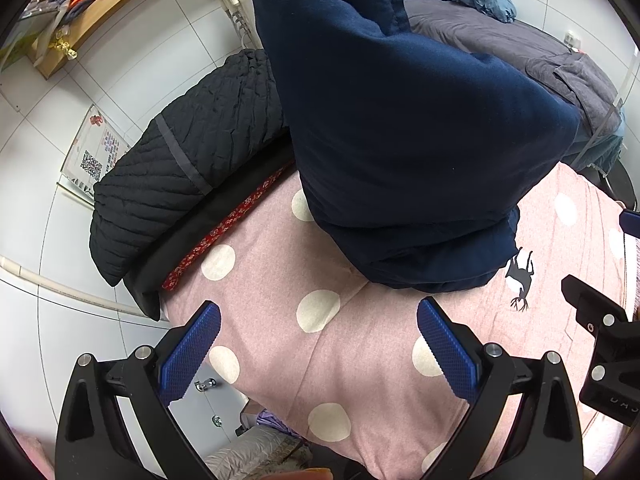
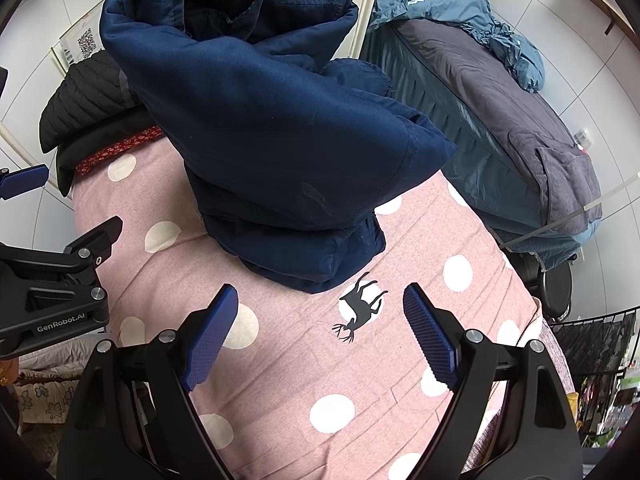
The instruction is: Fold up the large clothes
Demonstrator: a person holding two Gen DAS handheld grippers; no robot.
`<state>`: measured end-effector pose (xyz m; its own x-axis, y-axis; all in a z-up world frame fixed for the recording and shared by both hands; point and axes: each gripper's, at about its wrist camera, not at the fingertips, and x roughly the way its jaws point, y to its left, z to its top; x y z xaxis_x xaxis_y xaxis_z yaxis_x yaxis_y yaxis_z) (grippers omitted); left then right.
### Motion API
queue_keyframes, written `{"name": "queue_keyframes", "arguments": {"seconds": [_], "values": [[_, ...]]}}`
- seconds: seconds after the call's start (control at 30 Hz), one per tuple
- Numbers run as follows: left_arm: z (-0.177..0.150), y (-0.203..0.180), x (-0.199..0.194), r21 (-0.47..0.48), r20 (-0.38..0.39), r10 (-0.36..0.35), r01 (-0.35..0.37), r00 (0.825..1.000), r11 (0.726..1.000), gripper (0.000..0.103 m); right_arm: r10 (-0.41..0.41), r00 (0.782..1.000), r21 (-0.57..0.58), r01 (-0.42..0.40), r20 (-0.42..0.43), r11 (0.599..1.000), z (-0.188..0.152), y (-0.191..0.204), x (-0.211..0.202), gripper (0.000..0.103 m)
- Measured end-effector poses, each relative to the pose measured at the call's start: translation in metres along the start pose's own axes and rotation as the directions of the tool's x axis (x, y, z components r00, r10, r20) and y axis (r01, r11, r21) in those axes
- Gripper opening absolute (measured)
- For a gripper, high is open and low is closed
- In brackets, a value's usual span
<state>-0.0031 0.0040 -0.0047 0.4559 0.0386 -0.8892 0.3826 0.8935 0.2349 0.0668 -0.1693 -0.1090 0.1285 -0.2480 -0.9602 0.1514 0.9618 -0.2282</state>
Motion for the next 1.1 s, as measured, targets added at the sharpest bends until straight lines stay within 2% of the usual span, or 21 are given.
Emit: {"name": "queue_keyframes", "arguments": {"seconds": [1.1], "values": [[-0.0041, -0.0025, 0.0010, -0.001, -0.005, -0.001, 0.001, 1.000, 1.000, 0.097, 0.002, 1.000, -0.001, -0.002, 0.000, 1.000, -0.0041, 0.0009, 0.0006, 0.084]]}}
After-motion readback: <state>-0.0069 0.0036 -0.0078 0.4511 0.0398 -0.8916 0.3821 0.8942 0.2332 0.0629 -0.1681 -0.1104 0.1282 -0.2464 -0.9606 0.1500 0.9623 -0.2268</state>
